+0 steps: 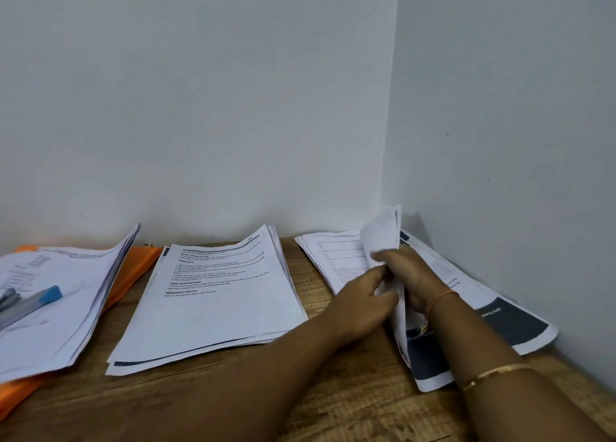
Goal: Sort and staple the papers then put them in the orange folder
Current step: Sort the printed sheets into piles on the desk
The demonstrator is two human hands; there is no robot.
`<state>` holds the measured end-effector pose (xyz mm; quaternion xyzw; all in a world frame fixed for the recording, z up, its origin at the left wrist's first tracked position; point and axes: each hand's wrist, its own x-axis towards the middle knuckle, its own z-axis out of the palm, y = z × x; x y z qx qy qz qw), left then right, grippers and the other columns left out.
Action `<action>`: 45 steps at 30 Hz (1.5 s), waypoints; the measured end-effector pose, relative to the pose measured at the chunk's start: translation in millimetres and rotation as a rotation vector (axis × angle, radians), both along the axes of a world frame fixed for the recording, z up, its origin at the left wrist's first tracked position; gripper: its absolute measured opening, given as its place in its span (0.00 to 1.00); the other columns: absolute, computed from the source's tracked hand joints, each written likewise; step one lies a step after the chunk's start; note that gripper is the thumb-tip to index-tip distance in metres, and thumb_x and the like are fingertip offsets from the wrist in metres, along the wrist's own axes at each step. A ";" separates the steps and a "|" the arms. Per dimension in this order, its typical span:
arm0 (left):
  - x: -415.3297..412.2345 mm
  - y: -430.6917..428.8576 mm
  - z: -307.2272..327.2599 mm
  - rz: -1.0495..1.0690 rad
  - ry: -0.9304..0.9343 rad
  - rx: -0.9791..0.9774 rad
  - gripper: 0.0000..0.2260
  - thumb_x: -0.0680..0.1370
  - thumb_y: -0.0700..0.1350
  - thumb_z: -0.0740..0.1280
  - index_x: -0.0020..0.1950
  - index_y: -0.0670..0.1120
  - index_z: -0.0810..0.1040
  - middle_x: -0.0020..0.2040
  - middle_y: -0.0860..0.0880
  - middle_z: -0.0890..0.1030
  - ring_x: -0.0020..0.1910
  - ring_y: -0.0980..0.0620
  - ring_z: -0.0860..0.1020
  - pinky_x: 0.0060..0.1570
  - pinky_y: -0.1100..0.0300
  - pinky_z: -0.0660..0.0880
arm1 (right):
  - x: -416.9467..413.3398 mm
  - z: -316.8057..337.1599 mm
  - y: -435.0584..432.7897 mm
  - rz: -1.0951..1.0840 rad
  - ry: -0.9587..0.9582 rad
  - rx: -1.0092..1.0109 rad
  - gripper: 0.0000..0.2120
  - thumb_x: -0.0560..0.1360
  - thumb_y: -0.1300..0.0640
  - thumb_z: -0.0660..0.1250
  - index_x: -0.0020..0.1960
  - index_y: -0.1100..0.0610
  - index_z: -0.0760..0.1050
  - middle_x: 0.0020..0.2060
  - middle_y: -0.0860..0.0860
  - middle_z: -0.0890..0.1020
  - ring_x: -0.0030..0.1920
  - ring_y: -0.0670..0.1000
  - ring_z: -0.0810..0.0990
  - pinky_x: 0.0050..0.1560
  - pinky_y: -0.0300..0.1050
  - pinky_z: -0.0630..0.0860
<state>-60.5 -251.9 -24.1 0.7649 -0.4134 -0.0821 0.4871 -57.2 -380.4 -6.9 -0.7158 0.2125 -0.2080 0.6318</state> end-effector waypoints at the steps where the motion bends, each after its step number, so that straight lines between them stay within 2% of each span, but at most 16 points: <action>1: 0.7 0.0 -0.3 -0.004 0.017 -0.002 0.19 0.78 0.42 0.58 0.69 0.52 0.69 0.65 0.53 0.75 0.61 0.57 0.73 0.58 0.65 0.67 | -1.1 0.1 -0.2 -0.056 0.024 -0.027 0.06 0.71 0.67 0.62 0.47 0.64 0.73 0.37 0.56 0.75 0.36 0.54 0.74 0.36 0.43 0.69; 5: 6.4 -4.1 -3.8 0.153 -0.045 -0.015 0.18 0.77 0.39 0.57 0.65 0.49 0.74 0.64 0.51 0.76 0.63 0.53 0.74 0.65 0.58 0.67 | -5.6 3.8 -4.4 -0.197 0.027 -0.026 0.08 0.68 0.72 0.58 0.35 0.61 0.67 0.32 0.55 0.69 0.35 0.54 0.68 0.35 0.43 0.63; 8: 10.0 -9.4 -5.3 0.377 -0.037 0.089 0.21 0.76 0.40 0.59 0.69 0.47 0.66 0.69 0.46 0.67 0.67 0.46 0.67 0.67 0.51 0.66 | -7.3 5.5 -9.4 -0.284 -0.042 -0.024 0.12 0.72 0.70 0.59 0.33 0.59 0.64 0.31 0.52 0.67 0.31 0.50 0.64 0.31 0.41 0.59; 12: 23.3 -16.9 5.4 0.488 0.315 0.011 0.27 0.75 0.38 0.61 0.72 0.42 0.56 0.67 0.42 0.66 0.60 0.45 0.72 0.53 0.57 0.74 | -6.7 7.0 -10.8 -0.307 -0.081 -0.049 0.11 0.72 0.69 0.59 0.35 0.59 0.64 0.31 0.52 0.67 0.32 0.50 0.64 0.32 0.41 0.60; 15: 38.7 -27.3 13.2 0.493 0.678 -0.230 0.18 0.77 0.37 0.61 0.66 0.40 0.65 0.61 0.44 0.74 0.51 0.49 0.74 0.49 0.59 0.73 | -7.9 7.3 -10.4 -0.300 -0.092 -0.040 0.10 0.72 0.69 0.59 0.35 0.59 0.64 0.31 0.52 0.67 0.32 0.50 0.64 0.32 0.41 0.60; 18: 41.9 -33.1 15.1 0.452 0.901 -0.290 0.06 0.78 0.35 0.60 0.54 0.42 0.71 0.49 0.47 0.77 0.48 0.49 0.75 0.49 0.60 0.73 | -9.2 6.7 -11.5 -0.309 -0.112 -0.049 0.11 0.72 0.69 0.59 0.34 0.59 0.64 0.31 0.51 0.67 0.31 0.49 0.65 0.31 0.41 0.60; 22: 49.7 -32.1 10.1 0.528 0.765 -0.213 0.16 0.78 0.34 0.57 0.66 0.39 0.71 0.61 0.42 0.76 0.53 0.47 0.76 0.53 0.57 0.76 | -8.9 5.1 -8.5 -0.298 -0.138 -0.131 0.13 0.72 0.69 0.58 0.33 0.55 0.65 0.32 0.49 0.70 0.34 0.49 0.68 0.31 0.41 0.61; 26: 54.4 -7.2 24.9 0.672 0.430 -0.153 0.16 0.79 0.37 0.58 0.67 0.38 0.69 0.64 0.40 0.74 0.57 0.43 0.75 0.52 0.56 0.73 | -10.0 4.6 -1.0 -0.252 -0.173 -0.245 0.16 0.73 0.69 0.55 0.32 0.52 0.62 0.31 0.47 0.67 0.32 0.47 0.65 0.30 0.41 0.58; 29: 61.5 23.4 44.3 0.792 0.289 -0.150 0.16 0.79 0.38 0.59 0.67 0.39 0.68 0.64 0.41 0.73 0.61 0.41 0.74 0.54 0.57 0.73 | -10.3 4.2 7.5 -0.216 -0.162 -0.326 0.11 0.75 0.67 0.55 0.37 0.56 0.68 0.34 0.49 0.70 0.37 0.50 0.69 0.33 0.42 0.61; 32: 72.1 65.7 59.5 0.879 0.260 -0.219 0.16 0.78 0.36 0.59 0.66 0.38 0.68 0.64 0.39 0.73 0.60 0.40 0.73 0.50 0.56 0.72 | -10.3 3.3 12.2 -0.168 -0.126 -0.365 0.06 0.76 0.64 0.56 0.44 0.61 0.72 0.37 0.51 0.73 0.39 0.51 0.71 0.32 0.40 0.63; 36: 74.0 118.7 66.9 0.892 0.366 -0.286 0.16 0.80 0.35 0.56 0.67 0.35 0.68 0.66 0.37 0.72 0.59 0.40 0.75 0.43 0.59 0.73 | -9.4 2.2 15.8 -0.105 -0.138 -0.383 0.11 0.77 0.64 0.58 0.36 0.59 0.69 0.33 0.52 0.72 0.34 0.47 0.70 0.34 0.41 0.63; 38: 64.6 135.4 68.8 0.932 0.273 -0.067 0.17 0.81 0.38 0.56 0.69 0.35 0.66 0.67 0.38 0.71 0.55 0.47 0.77 0.41 0.66 0.73 | -9.2 1.8 20.0 -0.113 -0.097 -0.434 0.13 0.77 0.65 0.57 0.35 0.59 0.68 0.33 0.52 0.73 0.34 0.48 0.70 0.32 0.40 0.62; 40: 38.4 154.1 70.5 0.891 0.000 0.358 0.17 0.81 0.40 0.59 0.69 0.39 0.68 0.68 0.42 0.71 0.62 0.49 0.74 0.47 0.67 0.71 | -9.3 2.1 26.3 -0.106 -0.051 -0.477 0.10 0.76 0.66 0.56 0.37 0.60 0.69 0.34 0.52 0.74 0.36 0.51 0.72 0.32 0.40 0.63; 41: 31.5 163.6 67.2 0.900 -0.138 0.532 0.16 0.80 0.39 0.60 0.68 0.40 0.69 0.67 0.42 0.72 0.64 0.48 0.73 0.44 0.66 0.69 | -8.8 1.8 29.3 -0.094 -0.034 -0.494 0.09 0.76 0.66 0.56 0.38 0.60 0.69 0.34 0.52 0.74 0.38 0.52 0.73 0.34 0.42 0.65; 43: 41.4 175.2 54.4 0.914 -0.036 0.565 0.12 0.78 0.36 0.61 0.61 0.38 0.74 0.60 0.41 0.76 0.56 0.46 0.75 0.34 0.64 0.66 | -7.5 0.1 34.7 -0.059 -0.014 -0.530 0.07 0.76 0.65 0.57 0.42 0.60 0.71 0.37 0.53 0.75 0.42 0.56 0.76 0.39 0.43 0.68; 45: 49.3 185.6 43.3 0.873 -0.040 0.584 0.06 0.78 0.36 0.60 0.43 0.39 0.73 0.44 0.45 0.76 0.43 0.50 0.75 0.29 0.66 0.64 | -6.5 -1.6 39.1 -0.019 0.001 -0.580 0.06 0.77 0.64 0.58 0.46 0.62 0.73 0.40 0.56 0.78 0.44 0.57 0.77 0.40 0.44 0.69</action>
